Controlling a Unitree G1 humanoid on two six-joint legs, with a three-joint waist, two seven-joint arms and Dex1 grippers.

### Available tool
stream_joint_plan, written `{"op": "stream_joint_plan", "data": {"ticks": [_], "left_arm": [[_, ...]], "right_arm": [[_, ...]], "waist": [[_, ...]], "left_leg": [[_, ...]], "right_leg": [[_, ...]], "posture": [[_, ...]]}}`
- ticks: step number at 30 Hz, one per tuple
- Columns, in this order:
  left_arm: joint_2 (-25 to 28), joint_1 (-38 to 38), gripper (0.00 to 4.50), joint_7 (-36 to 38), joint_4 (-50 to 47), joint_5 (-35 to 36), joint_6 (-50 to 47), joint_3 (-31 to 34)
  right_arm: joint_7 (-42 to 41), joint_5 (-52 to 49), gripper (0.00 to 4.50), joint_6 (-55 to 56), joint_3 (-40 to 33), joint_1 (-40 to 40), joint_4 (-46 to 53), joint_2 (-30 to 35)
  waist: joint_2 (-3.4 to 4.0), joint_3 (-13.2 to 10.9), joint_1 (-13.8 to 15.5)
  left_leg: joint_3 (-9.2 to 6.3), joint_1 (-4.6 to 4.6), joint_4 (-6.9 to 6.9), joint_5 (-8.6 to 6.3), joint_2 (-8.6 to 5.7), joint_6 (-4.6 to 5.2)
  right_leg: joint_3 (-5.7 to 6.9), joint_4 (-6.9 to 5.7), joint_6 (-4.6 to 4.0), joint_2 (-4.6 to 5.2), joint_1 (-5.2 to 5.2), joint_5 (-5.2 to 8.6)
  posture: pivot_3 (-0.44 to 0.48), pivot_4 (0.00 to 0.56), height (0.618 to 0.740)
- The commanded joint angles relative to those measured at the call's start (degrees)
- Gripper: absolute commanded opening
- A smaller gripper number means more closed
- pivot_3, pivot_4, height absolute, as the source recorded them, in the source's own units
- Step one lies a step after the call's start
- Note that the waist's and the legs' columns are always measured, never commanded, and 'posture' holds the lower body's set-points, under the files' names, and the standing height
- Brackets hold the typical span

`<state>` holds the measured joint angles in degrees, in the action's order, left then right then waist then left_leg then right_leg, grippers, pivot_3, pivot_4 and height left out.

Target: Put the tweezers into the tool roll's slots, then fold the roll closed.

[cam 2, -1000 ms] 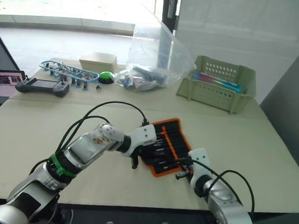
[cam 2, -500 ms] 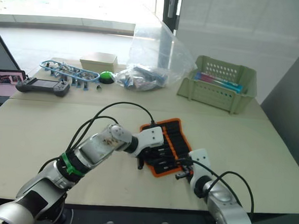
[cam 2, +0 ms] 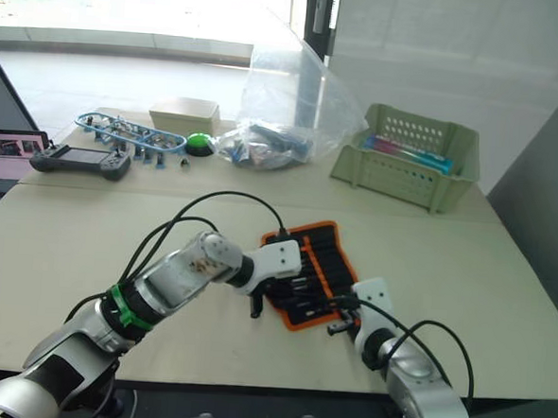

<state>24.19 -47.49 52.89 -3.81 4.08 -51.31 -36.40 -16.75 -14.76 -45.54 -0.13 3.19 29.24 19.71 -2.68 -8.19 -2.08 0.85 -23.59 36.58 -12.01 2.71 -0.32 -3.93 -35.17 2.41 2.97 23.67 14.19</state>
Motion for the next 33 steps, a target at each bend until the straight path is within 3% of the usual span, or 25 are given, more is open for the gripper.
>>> {"op": "stream_joint_plan", "data": {"ticks": [1,12,25,33], "left_arm": [[-1.9,-1.3,0.02,-0.6,0.5,-1.3,0.6,-0.9],[-10.4,-4.3,0.02,-2.7,12.9,-6.8,9.0,-3.4],[-22.6,-5.6,0.02,-3.7,29.7,-9.4,20.5,-1.5],[-27.4,-7.1,0.02,-4.1,38.7,-11.6,26.4,0.2]], "right_arm": [[0.9,0.7,0.0,-3.0,1.0,2.5,-3.7,0.0],[1.2,0.4,0.0,-3.6,1.3,2.2,-3.5,0.0],[1.3,0.2,0.0,-4.4,1.4,3.0,-2.8,0.1],[1.5,0.1,0.0,-4.7,1.5,3.3,-2.4,0.1]], "waist": [[0.0,0.0,0.2],[-0.01,0.0,1.2],[-0.07,0.1,1.7],[-0.15,0.2,2.5]], "left_leg": [[-0.01,0.01,0.0,0.0,-0.01,0.0],[-0.01,0.23,0.15,0.01,-0.03,0.01],[-0.05,0.3,0.23,0.01,-0.14,0.03],[-0.09,0.29,0.24,0.05,-0.33,0.08]], "right_leg": [[0.0,0.0,0.01,0.0,-0.03,-0.01],[-0.02,0.02,-0.21,-0.03,-0.33,0.13],[-0.02,0.05,-0.18,0.04,-0.56,0.11],[0.0,0.08,-0.11,0.19,-0.63,0.08]], "posture": [[0.0,0.15,0.74],[0.0,0.15,0.74],[0.0,0.15,0.74],[0.0,0.15,0.74]]}}
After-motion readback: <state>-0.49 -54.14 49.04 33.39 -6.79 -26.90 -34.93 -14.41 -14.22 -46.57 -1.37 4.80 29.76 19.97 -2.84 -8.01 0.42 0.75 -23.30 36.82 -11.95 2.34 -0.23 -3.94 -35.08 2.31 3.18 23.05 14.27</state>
